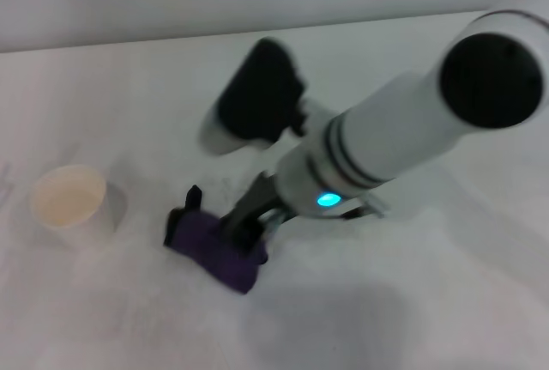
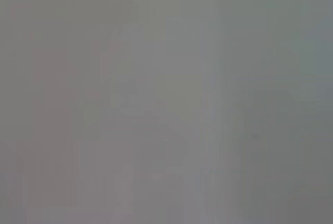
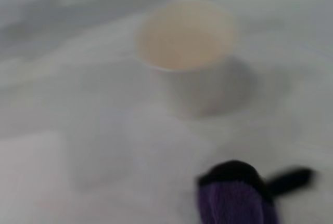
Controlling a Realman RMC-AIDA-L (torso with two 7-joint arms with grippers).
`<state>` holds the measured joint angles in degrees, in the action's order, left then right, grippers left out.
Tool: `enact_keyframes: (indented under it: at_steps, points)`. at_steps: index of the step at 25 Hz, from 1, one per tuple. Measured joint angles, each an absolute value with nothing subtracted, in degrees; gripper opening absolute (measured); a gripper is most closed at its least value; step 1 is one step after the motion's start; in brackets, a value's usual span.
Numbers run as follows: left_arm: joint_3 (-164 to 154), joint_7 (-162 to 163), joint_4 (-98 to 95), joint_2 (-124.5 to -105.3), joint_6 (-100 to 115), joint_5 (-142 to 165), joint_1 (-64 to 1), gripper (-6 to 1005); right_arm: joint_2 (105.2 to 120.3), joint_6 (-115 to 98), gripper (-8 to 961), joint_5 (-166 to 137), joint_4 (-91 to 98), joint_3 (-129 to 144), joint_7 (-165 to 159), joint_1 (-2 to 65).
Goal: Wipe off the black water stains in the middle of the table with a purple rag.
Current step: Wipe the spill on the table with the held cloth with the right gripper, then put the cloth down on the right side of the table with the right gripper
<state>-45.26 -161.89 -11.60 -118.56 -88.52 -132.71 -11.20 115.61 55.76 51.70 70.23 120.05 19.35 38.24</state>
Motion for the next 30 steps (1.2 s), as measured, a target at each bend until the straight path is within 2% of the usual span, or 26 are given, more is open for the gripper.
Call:
enact_keyframes:
  at_steps: [14, 22, 30]
  points:
    - [-45.26, -161.89, -11.60, -118.56, -86.73, -135.12, -11.00, 887, 115.02, 67.16, 49, 31.25, 74.88, 91.72, 21.26, 27.03]
    - [-45.26, -161.88, -11.60, -118.68, -86.29, -135.73, -12.31, 887, 114.89, 68.53, 52, 27.88, 73.60, 77.47, 27.80, 25.71]
    - [-45.26, -161.86, -11.05, -118.82, -86.23, -136.96, -13.98, 888, 115.10, 66.19, 59, 28.54, 67.66, 74.53, 31.20, 26.83]
